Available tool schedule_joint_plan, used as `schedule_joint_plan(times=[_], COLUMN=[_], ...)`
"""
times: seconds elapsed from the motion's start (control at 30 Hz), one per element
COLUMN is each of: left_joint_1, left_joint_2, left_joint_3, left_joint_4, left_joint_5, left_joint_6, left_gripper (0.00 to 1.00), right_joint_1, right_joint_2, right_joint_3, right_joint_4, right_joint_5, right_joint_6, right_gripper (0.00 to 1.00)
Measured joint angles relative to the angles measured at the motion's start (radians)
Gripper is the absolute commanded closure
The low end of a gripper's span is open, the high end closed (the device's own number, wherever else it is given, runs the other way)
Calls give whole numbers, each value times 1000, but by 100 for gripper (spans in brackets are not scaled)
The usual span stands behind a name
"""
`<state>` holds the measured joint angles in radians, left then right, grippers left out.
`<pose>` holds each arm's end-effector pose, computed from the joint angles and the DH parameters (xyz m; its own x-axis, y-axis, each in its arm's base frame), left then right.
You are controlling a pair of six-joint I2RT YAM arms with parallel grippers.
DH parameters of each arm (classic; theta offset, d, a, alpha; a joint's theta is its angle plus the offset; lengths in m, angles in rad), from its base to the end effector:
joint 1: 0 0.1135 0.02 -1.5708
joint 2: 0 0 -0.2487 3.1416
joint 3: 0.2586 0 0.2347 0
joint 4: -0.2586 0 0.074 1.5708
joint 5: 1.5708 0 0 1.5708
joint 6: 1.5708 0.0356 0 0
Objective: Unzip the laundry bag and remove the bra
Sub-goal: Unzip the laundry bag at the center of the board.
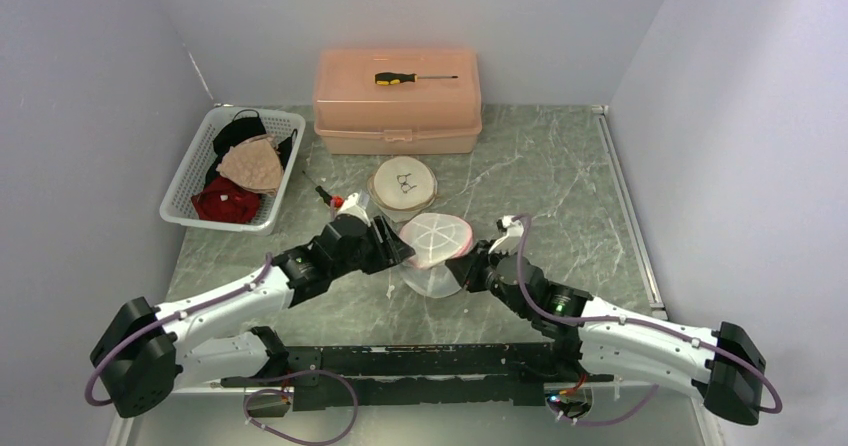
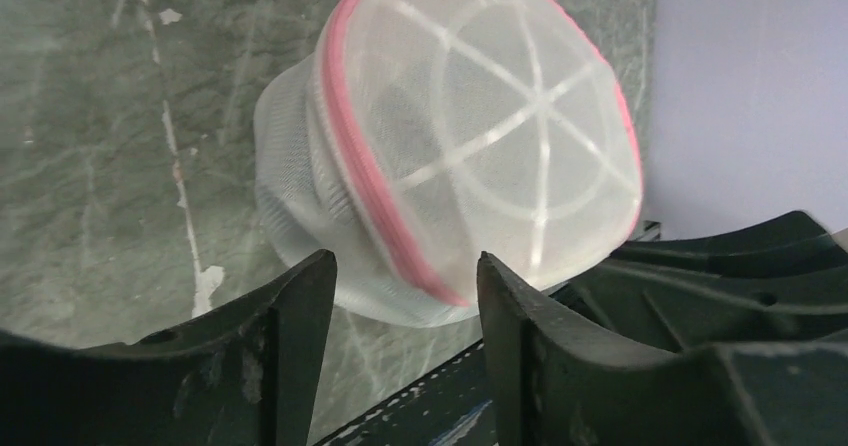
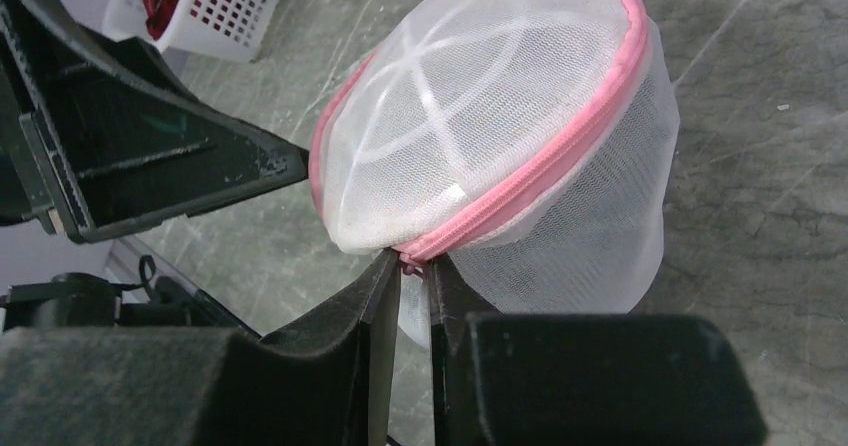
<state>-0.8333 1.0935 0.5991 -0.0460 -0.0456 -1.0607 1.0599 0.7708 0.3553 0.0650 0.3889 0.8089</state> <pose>0.1545 -0.1676 0.2232 -0.7912 -0.4255 -0.4392 0.0463 0.6744 -0.7369 0.0968 0.1451 0.2134 -0.5739 0.3454 -0.7425 -0.3155 0.7435 0.5897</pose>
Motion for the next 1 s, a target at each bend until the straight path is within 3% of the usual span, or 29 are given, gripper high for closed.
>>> schedule_joint_plan(times=[0.13,0.23,0.27,0.3,0.43,0.63,0.8,1.0], left_joint_1=[-15,-30,-39,-49,-93,-172,-257,-324], left_joint_2=[-62,-120,-136,-146,-146,-55,-47,-80], left_joint_3=[0,0,0,0,2,42,79,142], left_joint_4=[-66,-103,-113,-119,-124,-113,-123,-222], left_joint_5=[-52,-102,-119,-134,-163,-178,-215,-251], left_joint_6=[52,105,127,144,197,261,418,629], left_gripper=[35,29,10,6,5,5,5,5], right_joint_1=[-33,-54,-61,-66,-78,-79,-84,-123], right_joint_2=[-17,-27,-31,-35,-51,-113,-193,-221], right_joint_3=[-3,-4,-4,-4,-3,-2,24,76], right_joint_4=[5,5,5,5,-4,-64,-172,-270], right_joint_5=[-40,-71,-84,-89,-114,-121,-114,-128], right_joint_6=[28,50,58,62,74,67,58,54], right_gripper=[77,66,62,59,49,43,37,43])
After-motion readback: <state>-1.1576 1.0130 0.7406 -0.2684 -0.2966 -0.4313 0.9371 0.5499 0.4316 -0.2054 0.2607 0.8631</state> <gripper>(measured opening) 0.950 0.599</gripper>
